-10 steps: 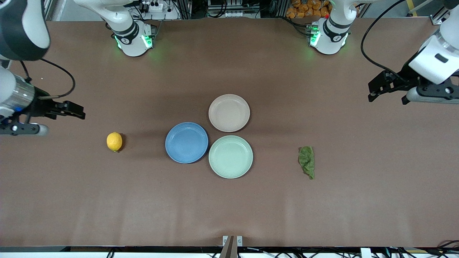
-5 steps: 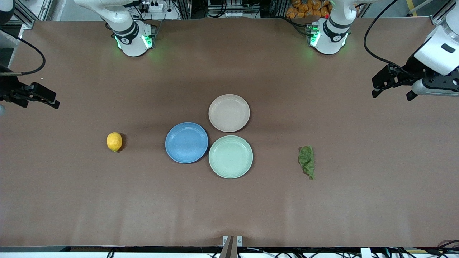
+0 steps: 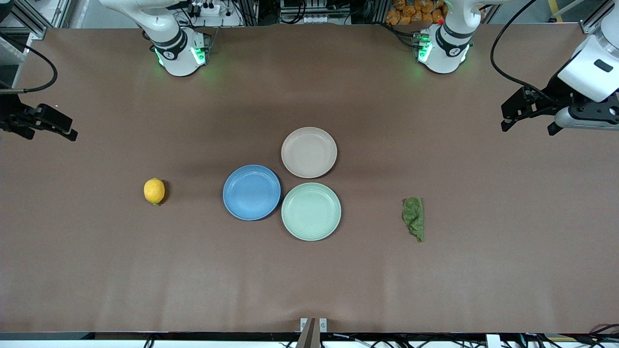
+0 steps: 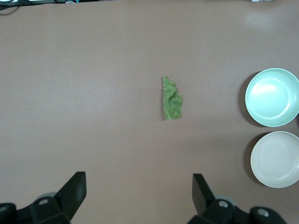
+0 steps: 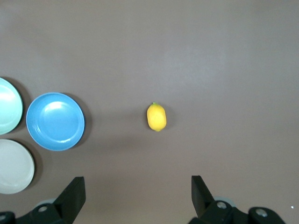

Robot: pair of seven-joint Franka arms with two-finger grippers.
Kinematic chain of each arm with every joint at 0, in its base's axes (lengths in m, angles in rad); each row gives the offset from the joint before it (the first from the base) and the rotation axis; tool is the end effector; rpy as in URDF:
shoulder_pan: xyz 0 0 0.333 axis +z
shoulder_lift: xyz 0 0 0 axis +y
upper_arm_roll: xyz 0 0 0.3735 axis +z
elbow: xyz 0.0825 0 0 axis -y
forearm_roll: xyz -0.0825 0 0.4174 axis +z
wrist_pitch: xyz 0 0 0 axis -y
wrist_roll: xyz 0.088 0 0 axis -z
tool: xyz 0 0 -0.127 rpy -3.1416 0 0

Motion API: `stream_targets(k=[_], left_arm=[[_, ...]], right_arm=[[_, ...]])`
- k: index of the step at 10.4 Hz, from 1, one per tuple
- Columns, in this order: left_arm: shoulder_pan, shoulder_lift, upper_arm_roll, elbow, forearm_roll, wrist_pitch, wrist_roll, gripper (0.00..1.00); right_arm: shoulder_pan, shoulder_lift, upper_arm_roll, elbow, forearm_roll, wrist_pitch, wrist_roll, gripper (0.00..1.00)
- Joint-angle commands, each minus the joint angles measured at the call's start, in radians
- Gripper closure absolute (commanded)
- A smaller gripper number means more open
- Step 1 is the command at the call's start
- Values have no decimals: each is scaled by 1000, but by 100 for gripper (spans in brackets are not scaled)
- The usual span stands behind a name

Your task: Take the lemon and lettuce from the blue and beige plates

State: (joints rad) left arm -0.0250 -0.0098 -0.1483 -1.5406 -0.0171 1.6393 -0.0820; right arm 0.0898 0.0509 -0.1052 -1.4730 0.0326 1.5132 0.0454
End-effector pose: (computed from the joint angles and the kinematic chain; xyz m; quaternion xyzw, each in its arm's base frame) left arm 0.5845 -0.1049 0.6896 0.9975 -0.0455 0.0527 0.0147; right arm 0.6010 -0.0030 0.6761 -0.9995 0.0295 0.0054 0.0135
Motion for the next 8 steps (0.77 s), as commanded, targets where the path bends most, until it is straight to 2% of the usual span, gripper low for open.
stream_targets(k=[1,8], left_arm=[[-1,5,-1,8,22,-29,21,0],[-9,10,4,37,25,-58,19,0]], right_arm=[[10,-5,-5,5,4,-77,19,0],[11,-9,-4,5,1,-100,16,0]])
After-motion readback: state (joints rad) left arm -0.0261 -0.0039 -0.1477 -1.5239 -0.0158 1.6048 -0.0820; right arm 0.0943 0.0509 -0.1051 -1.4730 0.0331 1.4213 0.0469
